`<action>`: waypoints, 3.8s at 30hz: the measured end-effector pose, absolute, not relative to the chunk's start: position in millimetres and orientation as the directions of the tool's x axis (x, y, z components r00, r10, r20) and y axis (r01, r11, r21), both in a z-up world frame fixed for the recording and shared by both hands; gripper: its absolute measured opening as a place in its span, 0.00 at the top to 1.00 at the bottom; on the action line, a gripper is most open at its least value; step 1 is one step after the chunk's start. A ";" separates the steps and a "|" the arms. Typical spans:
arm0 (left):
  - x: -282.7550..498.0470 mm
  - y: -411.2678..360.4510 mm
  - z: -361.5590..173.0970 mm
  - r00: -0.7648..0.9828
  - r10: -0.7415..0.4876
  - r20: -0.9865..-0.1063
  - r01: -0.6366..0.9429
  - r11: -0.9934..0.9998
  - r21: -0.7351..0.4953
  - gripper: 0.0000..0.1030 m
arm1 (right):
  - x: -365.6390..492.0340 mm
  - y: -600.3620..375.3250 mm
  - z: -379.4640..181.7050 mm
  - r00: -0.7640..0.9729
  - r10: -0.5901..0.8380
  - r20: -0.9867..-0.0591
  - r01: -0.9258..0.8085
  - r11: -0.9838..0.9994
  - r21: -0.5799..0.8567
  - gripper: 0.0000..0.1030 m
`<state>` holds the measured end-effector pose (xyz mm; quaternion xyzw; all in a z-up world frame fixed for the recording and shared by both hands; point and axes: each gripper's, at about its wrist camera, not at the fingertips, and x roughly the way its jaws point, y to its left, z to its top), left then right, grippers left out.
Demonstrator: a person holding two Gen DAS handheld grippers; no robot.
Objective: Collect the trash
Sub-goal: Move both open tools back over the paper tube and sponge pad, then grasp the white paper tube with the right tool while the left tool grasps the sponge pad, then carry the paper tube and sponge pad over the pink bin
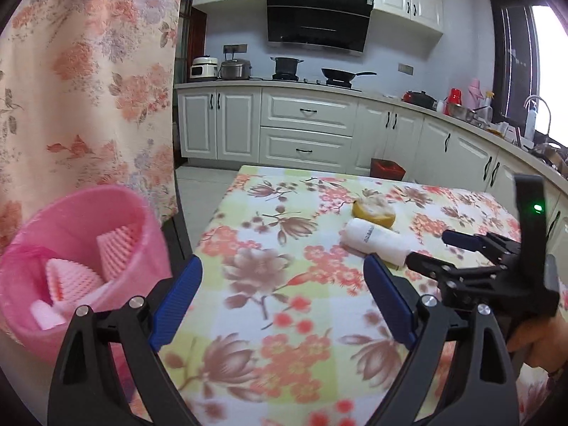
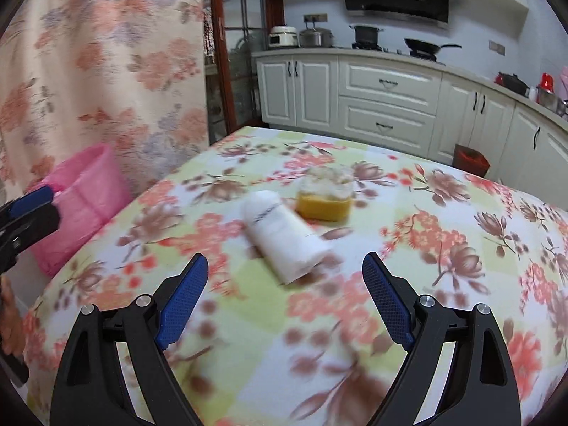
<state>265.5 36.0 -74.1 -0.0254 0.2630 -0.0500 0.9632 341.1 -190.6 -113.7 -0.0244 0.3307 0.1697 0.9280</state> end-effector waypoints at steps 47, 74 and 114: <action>471.0 -154.3 -124.0 0.697 -0.117 -0.708 0.150 0.989 -0.015 0.14 | 318.3 -335.2 -122.5 0.738 0.172 -0.652 -0.054 0.979 0.198 0.70; 356.3 -127.7 -119.5 0.742 -0.220 -0.633 0.257 0.966 -0.035 0.48 | 285.7 -326.9 -124.0 0.761 0.172 -0.626 -0.020 0.970 0.243 0.70; 127.4 -7.5 -60.6 0.898 -0.157 -0.412 0.160 0.987 -0.028 0.48 | 161.1 -186.0 -57.6 0.794 0.334 -0.508 -0.337 0.937 0.090 0.70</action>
